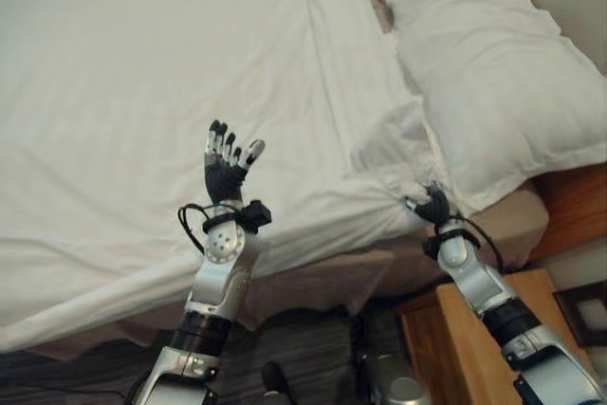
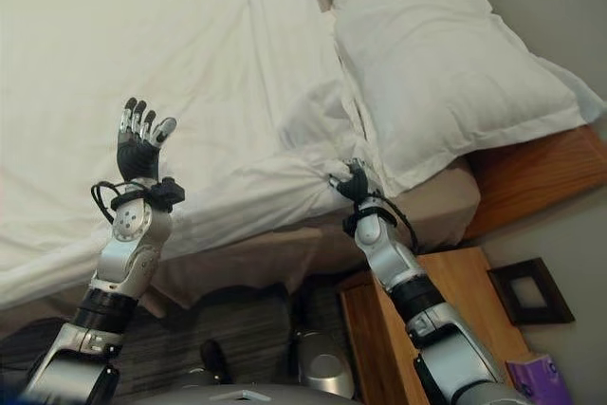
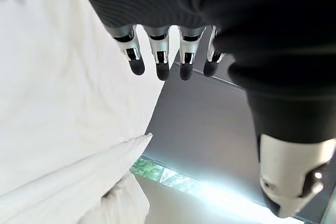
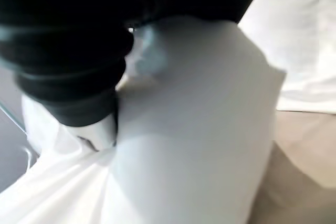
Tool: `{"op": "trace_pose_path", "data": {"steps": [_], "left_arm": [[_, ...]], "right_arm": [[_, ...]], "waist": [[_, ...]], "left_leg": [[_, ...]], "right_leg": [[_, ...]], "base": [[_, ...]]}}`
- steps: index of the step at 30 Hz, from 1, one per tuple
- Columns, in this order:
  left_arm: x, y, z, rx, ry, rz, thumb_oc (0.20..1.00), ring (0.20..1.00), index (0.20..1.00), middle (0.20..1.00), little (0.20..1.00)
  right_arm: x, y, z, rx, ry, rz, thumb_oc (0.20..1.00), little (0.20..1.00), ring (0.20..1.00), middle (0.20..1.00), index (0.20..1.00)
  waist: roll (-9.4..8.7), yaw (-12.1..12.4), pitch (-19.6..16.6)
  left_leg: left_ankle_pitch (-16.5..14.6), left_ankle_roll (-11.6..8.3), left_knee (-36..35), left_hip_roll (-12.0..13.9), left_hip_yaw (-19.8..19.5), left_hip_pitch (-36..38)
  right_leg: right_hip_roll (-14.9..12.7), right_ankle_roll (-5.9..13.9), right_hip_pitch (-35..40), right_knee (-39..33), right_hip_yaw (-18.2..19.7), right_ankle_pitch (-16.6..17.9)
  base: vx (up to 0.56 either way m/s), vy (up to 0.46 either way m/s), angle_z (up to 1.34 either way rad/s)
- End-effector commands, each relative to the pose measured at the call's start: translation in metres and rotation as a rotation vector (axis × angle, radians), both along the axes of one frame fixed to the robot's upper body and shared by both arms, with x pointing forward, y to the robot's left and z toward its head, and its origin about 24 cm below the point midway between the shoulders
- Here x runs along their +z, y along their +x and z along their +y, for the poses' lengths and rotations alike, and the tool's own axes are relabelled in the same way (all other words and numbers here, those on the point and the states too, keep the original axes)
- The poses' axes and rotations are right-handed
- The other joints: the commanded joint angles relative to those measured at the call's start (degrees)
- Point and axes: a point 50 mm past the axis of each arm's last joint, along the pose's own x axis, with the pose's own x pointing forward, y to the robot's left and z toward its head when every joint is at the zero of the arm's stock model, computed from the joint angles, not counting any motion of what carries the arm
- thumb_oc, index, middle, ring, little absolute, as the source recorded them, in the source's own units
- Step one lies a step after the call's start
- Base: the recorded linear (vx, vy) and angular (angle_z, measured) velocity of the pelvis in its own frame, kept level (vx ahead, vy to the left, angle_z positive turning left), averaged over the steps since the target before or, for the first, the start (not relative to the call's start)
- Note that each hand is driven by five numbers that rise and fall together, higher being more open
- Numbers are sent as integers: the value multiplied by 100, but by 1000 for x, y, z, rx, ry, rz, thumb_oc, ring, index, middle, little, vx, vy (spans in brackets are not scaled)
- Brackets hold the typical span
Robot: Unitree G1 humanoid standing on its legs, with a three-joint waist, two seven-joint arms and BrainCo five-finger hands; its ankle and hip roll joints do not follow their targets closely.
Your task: Making the bed.
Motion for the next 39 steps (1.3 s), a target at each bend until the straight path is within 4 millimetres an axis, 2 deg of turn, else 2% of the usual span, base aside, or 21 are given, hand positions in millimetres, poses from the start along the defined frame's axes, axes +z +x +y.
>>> {"op": "trace_pose_path", "data": {"steps": [1, 2, 3, 4, 5, 7, 8, 9, 13, 15, 19, 24, 28, 29, 30, 31, 33, 34, 36, 38, 39], "left_arm": [[16, 3, 15, 45, 79, -77, 1000, 1000, 1000, 1000, 1000], [13, -2, 17, 62, 73, -72, 1000, 1000, 1000, 1000, 1000], [12, -3, 17, 62, 73, -70, 1000, 1000, 1000, 1000, 1000], [6, -12, 16, 64, 65, -59, 1000, 1000, 1000, 1000, 1000], [3, -16, 17, 74, 64, -57, 1000, 1000, 1000, 1000, 1000], [3, -16, 17, 74, 64, -57, 1000, 1000, 1000, 1000, 1000], [10, -19, 11, 90, 104, -101, 1000, 1000, 1000, 1000, 1000], [12, -20, 10, 105, 99, -123, 1000, 1000, 1000, 1000, 1000], [15, -19, 7, 129, 123, -140, 1000, 1000, 1000, 1000, 1000], [19, -18, 1, 127, 129, -167, 1000, 1000, 1000, 1000, 1000], [30, -13, -10, 103, 126, -218, 1000, 1000, 1000, 1000, 1000], [39, -7, -16, 87, 164, -246, 1000, 1000, 1000, 1000, 1000], [43, -7, -7, 95, 170, -258, 1000, 1000, 1000, 1000, 1000], [41, -6, -7, 88, 138, -252, 1000, 1000, 1000, 1000, 1000], [39, -6, -8, 75, 125, -243, 1000, 1000, 1000, 1000, 1000], [40, -6, -8, 76, 126, -243, 1000, 1000, 1000, 1000, 1000], [32, -8, -13, 50, 96, -216, 1000, 1000, 1000, 1000, 1000], [33, -8, -12, 51, 96, -216, 1000, 1000, 1000, 1000, 1000], [22, -11, -17, 8, 81, -179, 1000, 1000, 1000, 1000, 1000], [20, -11, -18, -7, 68, -172, 1000, 1000, 1000, 1000, 1000], [17, -11, -18, -36, 45, -161, 1000, 1000, 1000, 1000, 1000]], "right_arm": [[31, 11, -17, -36, -74, -155, 200, 200, 200, 200, 200], [23, 2, -18, -32, -79, -141, 200, 200, 200, 200, 200], [23, 2, -18, -31, -80, -139, 322, 322, 322, 322, 322], [9, -13, -18, -10, -79, -99, 1000, 1000, 1000, 1000, 1000], [-5, -26, -21, 11, -151, -60, 1000, 1000, 1000, 1000, 1000], [-5, -26, -21, 11, -151, -60, 1000, 1000, 1000, 1000, 1000], [-63, -63, -36, -29, -235, 167, 1000, 1000, 1000, 1000, 1000], [-96, -86, -46, -50, -305, 305, 1000, 1000, 1000, 1000, 1000], [-134, -118, -48, -23, -399, 474, 1000, 1000, 1000, 1000, 1000], [-170, -155, -54, -26, -489, 676, 1000, 1000, 1000, 1000, 1000], [-195, -192, -67, -107, -535, 916, 1000, 1000, 1000, 1000, 1000], [-205, -229, -84, -195, -620, 1160, 1000, 1000, 1000, 1000, 1000], [-198, -216, -101, -388, -505, 1118, 1000, 1000, 1000, 1000, 1000], [-193, -189, -97, -408, -416, 1019, 523, 523, 523, 523, 523], [-189, -172, -91, -401, -363, 946, 200, 200, 200, 200, 200], [-189, -172, -91, -400, -363, 946, 200, 200, 200, 200, 200], [-162, -112, -73, -310, -264, 702, 200, 200, 200, 200, 200], [-162, -112, -73, -309, -264, 702, 200, 200, 200, 200, 200], [-118, -57, -60, -198, -283, 436, 200, 200, 200, 200, 200], [-106, -44, -54, -183, -257, 371, 200, 200, 200, 200, 200], [-76, -16, -45, -156, -221, 234, 200, 200, 200, 200, 200]], "waist": [[-82, -120, -438], [-68, -147, -492], [-71, -137, -506], [-47, -189, -521], [-41, -286, -521], [-41, -286, -521], [-7, -540, -454], [17, -631, -452], [65, -737, -436], [92, -795, -416], [89, -830, -420], [115, -771, -427], [136, -677, -452], [122, -630, -477], [120, -604, -489], [118, -601, -497], [91, -478, -504], [91, -476, -512], [59, -271, -512], [54, -207, -514], [55, -98, -511]], "left_leg": [[-309, -236, 31, -237, -119, 181], [-302, -253, 31, -222, -13, 229], [-277, -256, 31, -220, 2, 217], [-287, -287, 31, -190, 66, 304], [-277, -310, 31, -154, 99, 362], [-277, -310, 31, -154, 99, 362], [-276, -337, 31, -123, 141, 433], [-285, -354, 31, -102, 145, 460], [-292, -372, 31, -83, 148, 474], [-296, -394, 31, -66, 169, 500], [-297, -416, 31, -41, 193, 503], [-325, -424, 31, -29, 171, 487], [-325, -428, 31, -27, 133, 471], [-322, -430, 31, -22, 115, 461], [-317, -432, 31, -24, 101, 453], [-294, -435, 31, -20, 108, 434], [-296, -434, 31, -16, 46, 427], [-273, -436, 31, -12, 52, 409], [-271, -442, 31, 1, -40, 390], [-236, -444, 31, 13, -70, 356], [-234, -449, 31, 21, -124, 358]], "right_leg": [[-174, 438, 720, -1919, 502, 787], [-176, 446, 756, -2052, 533, 769], [-172, 434, 741, -2062, 546, 793], [-158, 459, 800, -2130, 624, 751], [-133, 460, 840, -2149, 662, 703], [-133, 460, 840, -2149, 662, 703], [-84, 450, 860, -2139, 728, 670], [-65, 448, 878, -2140, 744, 656], [-40, 445, 886, -2144, 779, 634], [-11, 447, 870, -2133, 832, 637], [15, 449, 862, -2132, 881, 639], [12, 449, 890, -2154, 858, 625], [-9, 454, 934, -2173, 803, 633], [-13, 447, 947, -2182, 796, 631], [-11, 447, 949, -2184, 794, 630], [-6, 435, 927, -2184, 802, 649], [-4, 424, 970, -2184, 766, 614], [1, 413, 948, -2184, 772, 631], [-2, 402, 1014, -2184, 679, 580], [-1, 383, 998, -2184, 663, 595], [-9, 379, 1044, -2184, 617, 564]], "base": [[69, 12, -49], [25, -13, -77], [38, -30, -90], [25, -50, -80], [36, -43, -53], [-9, -36, -34], [-35, -53, -14], [-39, -43, -9], [-4, -5, -11], [-5, -5, -2], [-5, -14, -10], [7, 1, 1], [17, 1, 8], [7, -8, 3], [-2, -14, 3], [0, 0, 0], [0, 0, 0], [0, 0, 0], [-8, -37, 5], [-13, -31, 18], [2, -25, 25]]}}
